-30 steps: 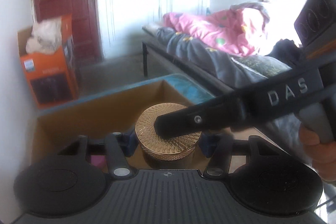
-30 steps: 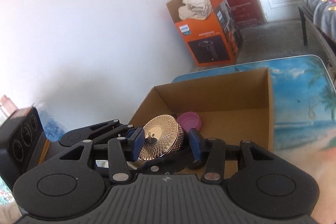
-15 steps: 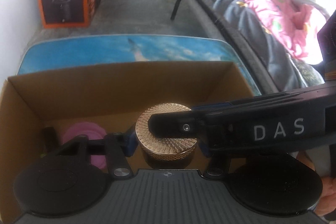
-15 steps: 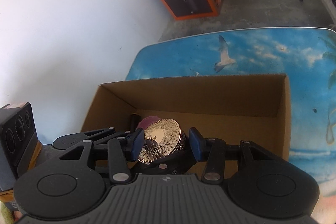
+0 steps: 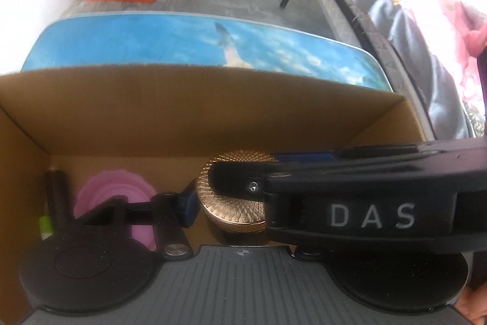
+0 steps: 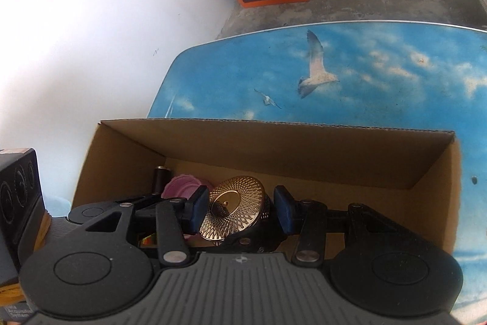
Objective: Organize rigid objects
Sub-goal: 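Open the right tool to release the jar in the box, then move the right tool back toward the white charger plug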
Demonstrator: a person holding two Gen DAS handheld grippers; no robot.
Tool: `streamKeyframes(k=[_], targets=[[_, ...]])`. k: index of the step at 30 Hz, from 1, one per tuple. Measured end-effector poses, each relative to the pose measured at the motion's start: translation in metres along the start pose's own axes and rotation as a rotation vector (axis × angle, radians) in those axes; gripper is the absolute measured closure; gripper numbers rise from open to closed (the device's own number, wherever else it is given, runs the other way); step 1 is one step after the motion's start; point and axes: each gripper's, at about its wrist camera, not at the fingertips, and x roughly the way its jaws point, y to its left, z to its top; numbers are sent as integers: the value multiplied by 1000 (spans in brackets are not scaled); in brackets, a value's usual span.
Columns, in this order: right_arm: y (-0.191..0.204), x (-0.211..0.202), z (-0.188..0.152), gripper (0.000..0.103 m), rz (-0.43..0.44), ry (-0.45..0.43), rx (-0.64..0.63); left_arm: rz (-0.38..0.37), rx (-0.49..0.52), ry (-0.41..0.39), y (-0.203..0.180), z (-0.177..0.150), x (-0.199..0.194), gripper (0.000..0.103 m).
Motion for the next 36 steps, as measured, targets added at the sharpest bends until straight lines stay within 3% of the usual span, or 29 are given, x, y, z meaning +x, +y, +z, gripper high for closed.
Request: streamKeyframes(k=[13,19,21,24,29,36], targets=[[-2,10,3,53,-20,-26,-20,-21,-66,-9,7,7,7,42],[1,-8,3,53,13,-91,-9,-57,-104,-40,6,8,-7,33],[2,-21,0,53,36,-129,0,-71,-106,-57,4,6,-16,24],[4,-47,-9,53,86,-196,11,-91,-85,-72,-1,3,-35,23],[3,-106,-41,53,194,-325,33,-118,-27,-112,-10,-11,-75,19],[-1,-184,-129,50,280,-462,29,-192,45,-233,-13,-58,-138,8]])
